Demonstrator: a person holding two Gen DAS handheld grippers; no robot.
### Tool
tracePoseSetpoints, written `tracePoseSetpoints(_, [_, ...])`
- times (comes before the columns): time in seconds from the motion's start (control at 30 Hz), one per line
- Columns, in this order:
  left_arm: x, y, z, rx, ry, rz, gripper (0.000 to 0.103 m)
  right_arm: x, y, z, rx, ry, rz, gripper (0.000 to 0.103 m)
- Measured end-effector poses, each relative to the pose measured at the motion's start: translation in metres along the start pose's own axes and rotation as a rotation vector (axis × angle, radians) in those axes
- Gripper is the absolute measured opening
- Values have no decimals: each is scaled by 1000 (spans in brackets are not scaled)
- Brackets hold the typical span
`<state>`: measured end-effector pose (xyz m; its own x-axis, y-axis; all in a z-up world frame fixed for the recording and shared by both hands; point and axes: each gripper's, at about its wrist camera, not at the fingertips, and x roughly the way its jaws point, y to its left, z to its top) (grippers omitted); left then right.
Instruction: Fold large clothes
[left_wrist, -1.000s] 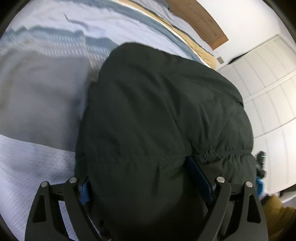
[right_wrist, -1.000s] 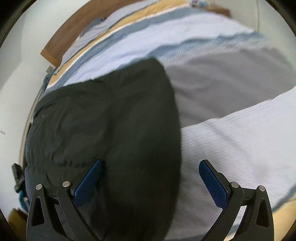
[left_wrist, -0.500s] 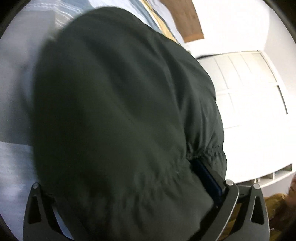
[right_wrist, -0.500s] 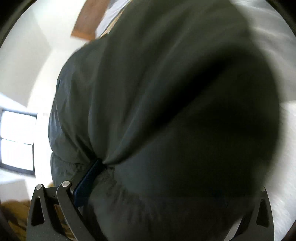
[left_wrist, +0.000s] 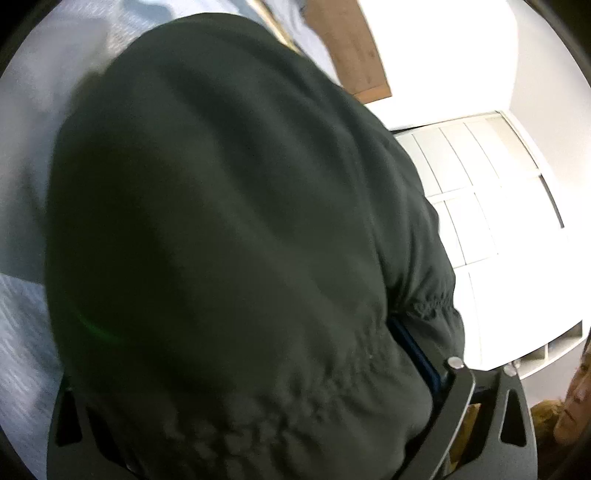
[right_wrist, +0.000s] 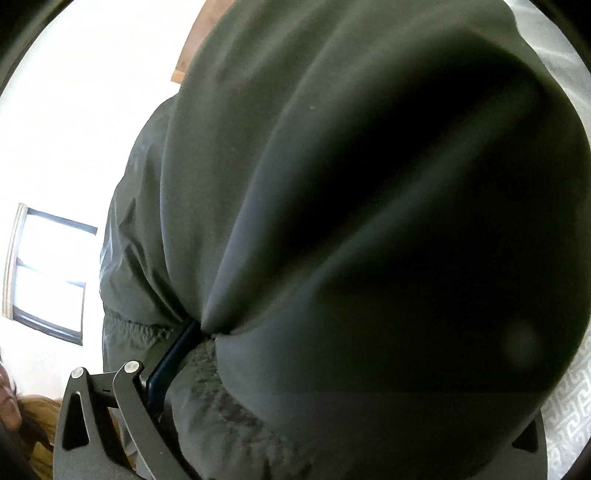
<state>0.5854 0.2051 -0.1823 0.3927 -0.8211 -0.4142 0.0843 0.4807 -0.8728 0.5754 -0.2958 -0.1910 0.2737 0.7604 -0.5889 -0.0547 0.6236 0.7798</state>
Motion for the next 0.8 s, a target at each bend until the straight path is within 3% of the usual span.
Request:
tracePoseSetpoints(0.07, [2, -15, -6, 24, -11, -7, 68, 1, 3, -1, 2, -7, 3, 103])
tracePoseSetpoints(0.1, [2, -23, -9, 39, -16, -6, 62, 2, 9, -1, -5, -8, 1, 98])
tracePoseSetpoints(0.13, [1, -35, -11, 62, -21, 1, 54, 2, 13, -2, -9, -9, 10, 92])
tracePoseSetpoints(0.17, [-1, -44, -13, 77, -28, 1, 47, 2, 18, -3, -6, -14, 37, 75])
tracePoseSetpoints(0.27, [-11, -66, -19, 115, -50, -7, 38, -2, 40, -3, -36, -34, 33, 52])
tracePoseSetpoints(0.3, [-14, -74, -21, 128, -58, -10, 37, -3, 47, -3, -45, -41, 26, 44])
tracePoseSetpoints(0.4, [-20, -89, -23, 154, -79, -24, 33, -12, 69, -3, -70, -76, 23, 35])
tracePoseSetpoints(0.8, [-87, -160, -43, 304, -171, -136, 29, -59, 160, -12, -194, -175, 104, 30])
